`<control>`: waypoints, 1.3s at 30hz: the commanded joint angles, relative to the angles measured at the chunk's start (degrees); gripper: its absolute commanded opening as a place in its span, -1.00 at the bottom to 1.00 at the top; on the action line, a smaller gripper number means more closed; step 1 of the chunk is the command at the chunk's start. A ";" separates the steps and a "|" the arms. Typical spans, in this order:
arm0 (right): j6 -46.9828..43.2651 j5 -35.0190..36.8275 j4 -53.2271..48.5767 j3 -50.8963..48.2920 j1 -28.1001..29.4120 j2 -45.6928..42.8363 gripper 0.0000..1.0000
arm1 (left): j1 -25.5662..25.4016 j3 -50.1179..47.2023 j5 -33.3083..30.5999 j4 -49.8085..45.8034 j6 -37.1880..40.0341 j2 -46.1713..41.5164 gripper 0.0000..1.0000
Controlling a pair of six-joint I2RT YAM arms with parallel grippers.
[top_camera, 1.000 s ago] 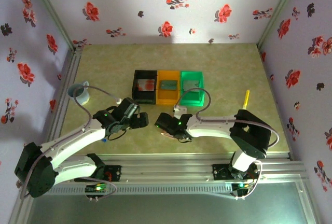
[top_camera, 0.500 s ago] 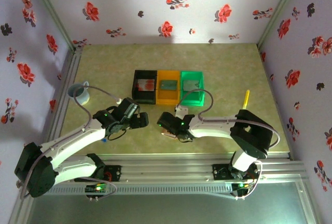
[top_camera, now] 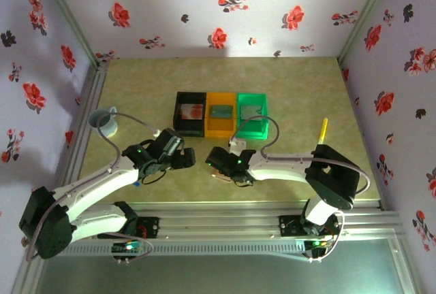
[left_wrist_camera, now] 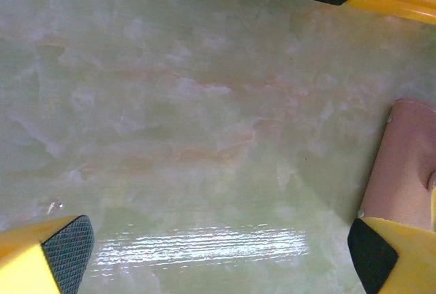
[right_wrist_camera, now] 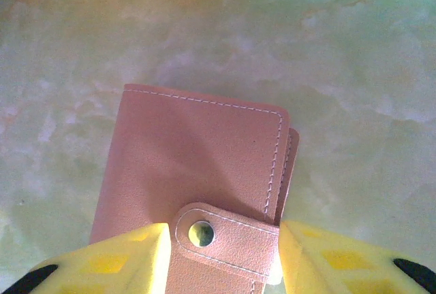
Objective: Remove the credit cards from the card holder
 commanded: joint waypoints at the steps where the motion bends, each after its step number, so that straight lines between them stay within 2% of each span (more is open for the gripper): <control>1: -0.77 0.05 -1.00 1.35 0.60 2.04 -0.08 | -0.49 0.78 -1.23 -0.25 -0.58 0.43 0.99; 8: -0.56 -0.38 -0.75 1.38 0.64 4.00 -0.13 | -0.49 0.52 -1.23 -0.16 -0.33 0.55 0.99; 19: 2.68 -1.46 1.41 -2.73 0.33 3.63 -0.41 | -0.52 0.06 -1.06 -0.03 -0.37 0.81 1.00; 23: 2.89 -1.80 2.08 -3.72 0.33 3.24 -0.57 | -0.60 -0.18 -1.05 0.03 -0.54 0.61 0.99; 32: 3.01 -1.82 3.07 -5.52 0.08 1.31 -0.75 | -0.85 -0.78 -0.96 -0.08 -0.97 0.27 0.99; 39: 2.65 -2.03 4.10 -7.16 -0.29 -0.98 -1.00 | -1.30 -0.84 -0.88 0.01 -1.27 0.18 0.99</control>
